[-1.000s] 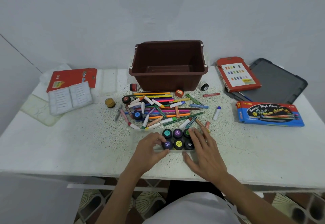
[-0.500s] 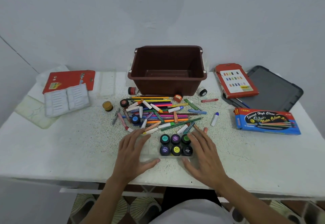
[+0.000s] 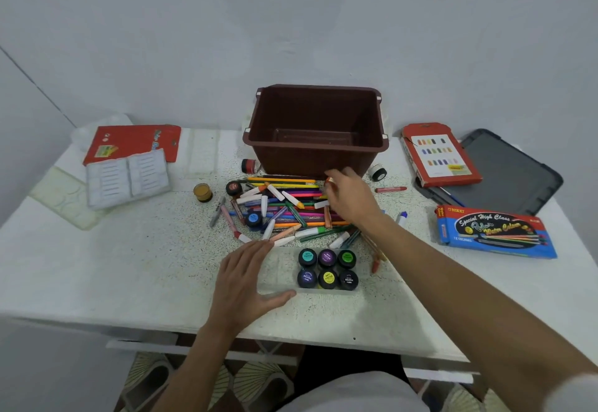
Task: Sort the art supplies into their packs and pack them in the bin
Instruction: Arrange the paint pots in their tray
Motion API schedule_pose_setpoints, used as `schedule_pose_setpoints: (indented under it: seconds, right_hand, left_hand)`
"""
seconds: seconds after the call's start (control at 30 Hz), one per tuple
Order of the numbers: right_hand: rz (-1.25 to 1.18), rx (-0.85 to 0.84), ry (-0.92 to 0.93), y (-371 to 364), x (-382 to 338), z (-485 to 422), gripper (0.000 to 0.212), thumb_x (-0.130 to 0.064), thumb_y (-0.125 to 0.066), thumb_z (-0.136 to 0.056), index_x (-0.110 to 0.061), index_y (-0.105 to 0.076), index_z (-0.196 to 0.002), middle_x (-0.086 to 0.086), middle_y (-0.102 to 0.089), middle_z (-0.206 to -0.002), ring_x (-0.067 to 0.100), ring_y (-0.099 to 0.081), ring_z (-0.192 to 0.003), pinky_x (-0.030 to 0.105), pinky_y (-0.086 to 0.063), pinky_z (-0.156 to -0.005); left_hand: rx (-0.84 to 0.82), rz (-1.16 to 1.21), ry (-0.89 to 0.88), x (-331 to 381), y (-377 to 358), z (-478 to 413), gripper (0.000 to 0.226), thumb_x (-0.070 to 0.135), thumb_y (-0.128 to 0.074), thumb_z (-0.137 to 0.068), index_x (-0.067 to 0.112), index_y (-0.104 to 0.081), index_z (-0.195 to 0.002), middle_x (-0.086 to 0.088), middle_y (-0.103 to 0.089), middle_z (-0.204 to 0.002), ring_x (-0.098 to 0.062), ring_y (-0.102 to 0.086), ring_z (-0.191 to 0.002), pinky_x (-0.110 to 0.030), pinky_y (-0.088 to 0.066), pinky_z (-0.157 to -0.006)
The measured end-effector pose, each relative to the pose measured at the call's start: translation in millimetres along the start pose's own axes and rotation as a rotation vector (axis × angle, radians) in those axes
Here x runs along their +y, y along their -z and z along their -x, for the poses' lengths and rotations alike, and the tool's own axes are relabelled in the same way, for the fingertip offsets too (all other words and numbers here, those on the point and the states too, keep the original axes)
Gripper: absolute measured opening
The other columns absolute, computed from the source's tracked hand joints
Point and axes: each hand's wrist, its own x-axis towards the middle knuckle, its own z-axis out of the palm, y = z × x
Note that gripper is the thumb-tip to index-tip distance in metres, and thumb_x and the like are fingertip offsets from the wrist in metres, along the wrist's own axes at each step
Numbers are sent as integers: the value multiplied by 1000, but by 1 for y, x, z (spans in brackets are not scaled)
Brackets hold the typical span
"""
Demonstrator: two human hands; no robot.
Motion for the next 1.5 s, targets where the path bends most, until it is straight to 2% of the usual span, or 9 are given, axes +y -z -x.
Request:
schedule_pose_setpoints:
  seconds: [0.1,0.17,0.23,0.4,0.63,0.83,0.97,1.17,1.5]
  right_hand:
    - [109,-110,-39,-4,2,-13,42,-26,-45,-101,-14,-49,-141,20,-48,-120,41,-61,-98,45,-51,-88]
    - [131,-131,-65,-6,5,-18,38,-24,-45,-101,-12,-55,-135,20,-44,-122,43,-61,-97,46,-51,-91]
    - [105,-108,-82,-7,7,-20,31,-20,-47,-100,-8,-62,-124,20,-44,-120,44,-60,-93,47,-51,-90]
    - [49,-71,-76,-11,9,-15,22,-15,-57,-94,-8,-56,-115,20,-47,-114,43,-59,-88,44,-51,-81]
    - [-231,40,-79,0,-10,11,39,-17,-62,-92,-13,-56,-130,11,-46,-120,21,-54,-100,28,-47,-87]
    - [-456,-114,67,12,-43,62,17,-17,-68,-89,-21,-60,-104,-3,-59,-105,9,-59,-93,27,-53,-83]
    - [-391,-200,216,3,-53,87,18,-16,-71,-87,-17,-58,-99,-4,-63,-99,11,-59,-91,30,-52,-81]
    - [-51,-138,396,-26,-51,96,19,-27,-70,-86,-18,-55,-95,-3,-66,-98,21,-48,-88,35,-42,-75]
    - [-15,-116,350,-39,-38,103,18,-32,-62,-89,-20,-58,-102,-6,-65,-108,19,-45,-93,39,-44,-82]
  left_hand:
    - [3,23,9,-1,0,0,92,79,-62,-69,15,-49,-134,-2,-54,-137,-17,-47,-127,-29,-28,-107]
    - [8,38,12,-1,0,0,92,77,-63,-69,16,-47,-135,-2,-54,-137,-16,-46,-128,-29,-27,-108]
    - [3,47,2,-2,-1,0,89,72,-67,-69,18,-47,-136,0,-51,-138,-15,-45,-129,-34,-31,-109]
    - [-49,57,-21,-4,-3,1,81,56,-70,-71,17,-47,-138,2,-46,-144,-17,-40,-135,-44,-36,-107]
    - [-51,107,12,-4,-5,1,77,66,-61,-80,16,-49,-138,1,-44,-147,-13,-36,-139,-34,-28,-116]
    - [-48,101,33,-3,-4,0,81,72,-55,-81,18,-45,-140,1,-42,-150,-10,-31,-141,-32,-27,-114]
    - [-57,104,42,-2,-4,1,83,74,-54,-81,17,-44,-141,1,-41,-150,-8,-28,-142,-26,-21,-116]
    - [-49,117,50,-4,-5,1,85,74,-55,-81,17,-42,-142,1,-40,-150,-11,-30,-142,-30,-25,-116]
    - [-53,107,52,-5,-6,1,86,73,-57,-80,17,-41,-142,1,-41,-149,-11,-32,-141,-32,-28,-115]
